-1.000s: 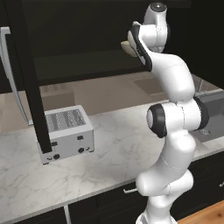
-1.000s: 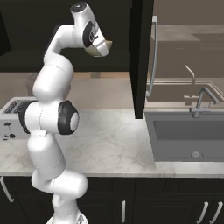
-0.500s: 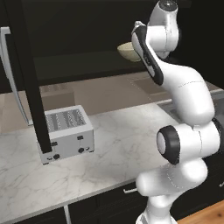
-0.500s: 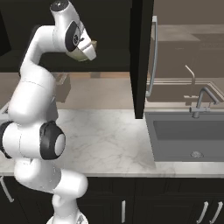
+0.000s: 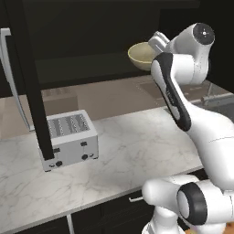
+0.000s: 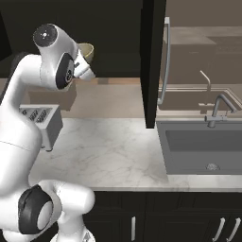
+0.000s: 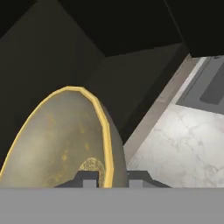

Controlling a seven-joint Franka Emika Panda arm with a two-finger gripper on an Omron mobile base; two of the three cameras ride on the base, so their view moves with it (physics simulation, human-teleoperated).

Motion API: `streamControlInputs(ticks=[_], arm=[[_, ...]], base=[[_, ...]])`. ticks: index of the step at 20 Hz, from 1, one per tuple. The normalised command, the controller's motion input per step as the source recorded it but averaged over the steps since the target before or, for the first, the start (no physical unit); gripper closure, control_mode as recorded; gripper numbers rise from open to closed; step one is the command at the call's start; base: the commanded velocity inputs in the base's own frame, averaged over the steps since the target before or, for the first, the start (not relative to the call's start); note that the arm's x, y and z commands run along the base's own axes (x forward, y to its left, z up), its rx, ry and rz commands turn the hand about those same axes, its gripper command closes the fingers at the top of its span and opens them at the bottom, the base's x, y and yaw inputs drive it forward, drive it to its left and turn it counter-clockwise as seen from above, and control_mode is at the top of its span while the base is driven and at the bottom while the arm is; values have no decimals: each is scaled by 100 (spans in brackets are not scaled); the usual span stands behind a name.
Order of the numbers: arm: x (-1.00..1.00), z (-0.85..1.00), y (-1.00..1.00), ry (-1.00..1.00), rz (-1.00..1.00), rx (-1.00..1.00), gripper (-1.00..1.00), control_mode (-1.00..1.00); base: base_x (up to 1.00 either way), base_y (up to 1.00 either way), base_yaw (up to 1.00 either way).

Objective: Take the smaller bowl and place it next to the appetizer plate on the dining counter , and place the larger bowl next to the plate with cooked food.

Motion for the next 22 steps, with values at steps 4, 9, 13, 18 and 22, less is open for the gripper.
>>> streamControlInputs(ticks=[4,9,13,18,22], arm=[[-100,6,-6,5,13,2,100,-100],[-100,35,0,10,14,0,100,-100],[-96,47,0,21,11,0,100,-100],[-68,18,7,39,6,-8,100,-100],[-38,-3,7,26,2,-13,100,100]], base=[[0,0,0],[0,0,0],[0,0,0],[0,0,0],[-22,0,0]])
